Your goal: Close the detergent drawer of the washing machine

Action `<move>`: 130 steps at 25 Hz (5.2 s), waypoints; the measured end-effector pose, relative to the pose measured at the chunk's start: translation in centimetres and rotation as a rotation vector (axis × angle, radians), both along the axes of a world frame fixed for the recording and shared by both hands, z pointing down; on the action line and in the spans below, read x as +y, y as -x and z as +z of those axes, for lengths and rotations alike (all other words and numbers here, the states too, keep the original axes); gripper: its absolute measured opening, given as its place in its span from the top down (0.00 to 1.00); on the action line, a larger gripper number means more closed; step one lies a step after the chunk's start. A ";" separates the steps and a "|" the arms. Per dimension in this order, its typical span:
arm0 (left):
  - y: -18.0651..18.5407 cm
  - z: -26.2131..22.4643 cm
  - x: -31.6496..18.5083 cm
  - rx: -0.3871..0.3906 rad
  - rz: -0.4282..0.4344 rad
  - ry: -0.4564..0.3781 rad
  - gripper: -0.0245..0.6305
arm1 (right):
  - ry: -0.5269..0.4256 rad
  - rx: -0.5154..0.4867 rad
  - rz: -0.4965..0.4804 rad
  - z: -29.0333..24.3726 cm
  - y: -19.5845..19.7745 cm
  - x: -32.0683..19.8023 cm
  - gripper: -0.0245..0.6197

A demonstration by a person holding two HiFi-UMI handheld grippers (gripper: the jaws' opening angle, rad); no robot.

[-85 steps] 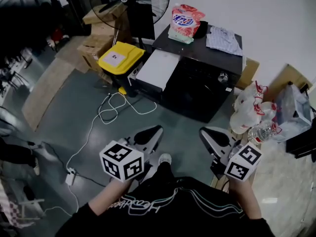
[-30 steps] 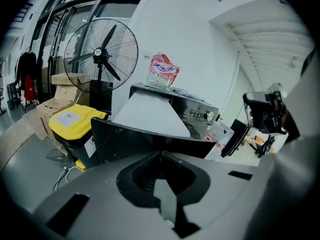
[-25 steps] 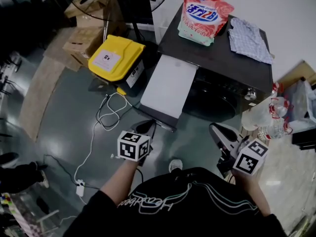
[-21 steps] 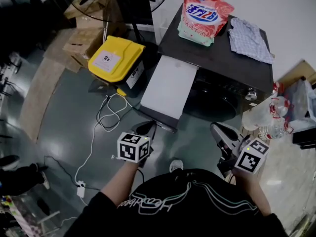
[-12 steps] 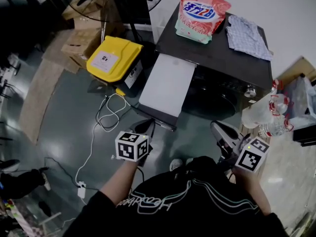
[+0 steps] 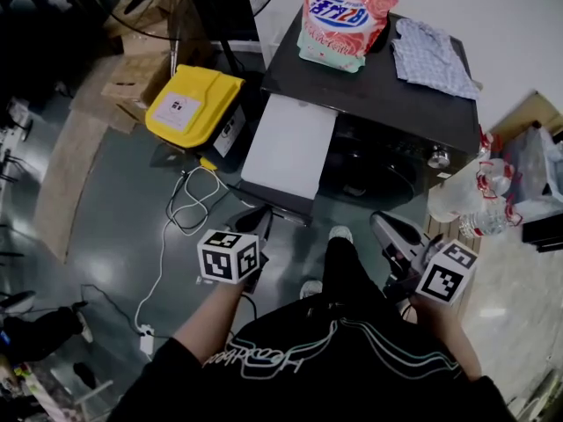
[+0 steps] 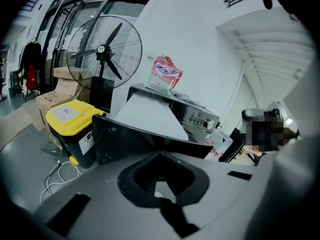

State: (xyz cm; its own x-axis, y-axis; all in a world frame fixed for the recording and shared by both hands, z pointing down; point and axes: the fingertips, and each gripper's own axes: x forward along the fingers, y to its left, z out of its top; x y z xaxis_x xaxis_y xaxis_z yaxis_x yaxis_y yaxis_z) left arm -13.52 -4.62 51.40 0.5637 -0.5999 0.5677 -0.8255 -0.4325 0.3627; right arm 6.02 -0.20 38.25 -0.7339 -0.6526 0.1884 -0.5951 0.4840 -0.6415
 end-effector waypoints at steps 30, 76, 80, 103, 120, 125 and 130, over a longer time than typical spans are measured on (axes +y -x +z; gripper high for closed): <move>-1.6 -0.5 -4.8 -0.023 -0.071 -0.003 0.93 | 0.066 -0.011 -0.099 1.8 -1.9 -6.6 0.92; -5.7 -1.6 -16.5 0.025 -0.067 -0.007 0.93 | 0.077 0.013 -0.102 1.8 -3.8 -16.7 0.92; -6.1 -1.7 -17.6 0.031 -0.070 -0.011 0.93 | 0.084 0.012 -0.092 2.1 -4.5 -17.3 0.92; -6.8 -1.6 -20.0 0.068 -0.064 -0.035 0.93 | 0.101 0.003 -0.093 3.7 -4.6 -19.2 0.92; -8.1 -1.7 -23.5 0.051 -0.087 -0.043 0.93 | 0.085 0.011 -0.077 2.7 -6.4 -20.6 0.92; -8.3 -1.3 -24.4 0.038 -0.085 -0.035 0.93 | 0.074 0.018 -0.055 2.7 -6.8 -20.5 0.92; -8.7 -1.3 -25.2 0.036 -0.085 -0.058 0.93 | 0.073 0.039 -0.061 2.8 -7.0 -20.2 0.92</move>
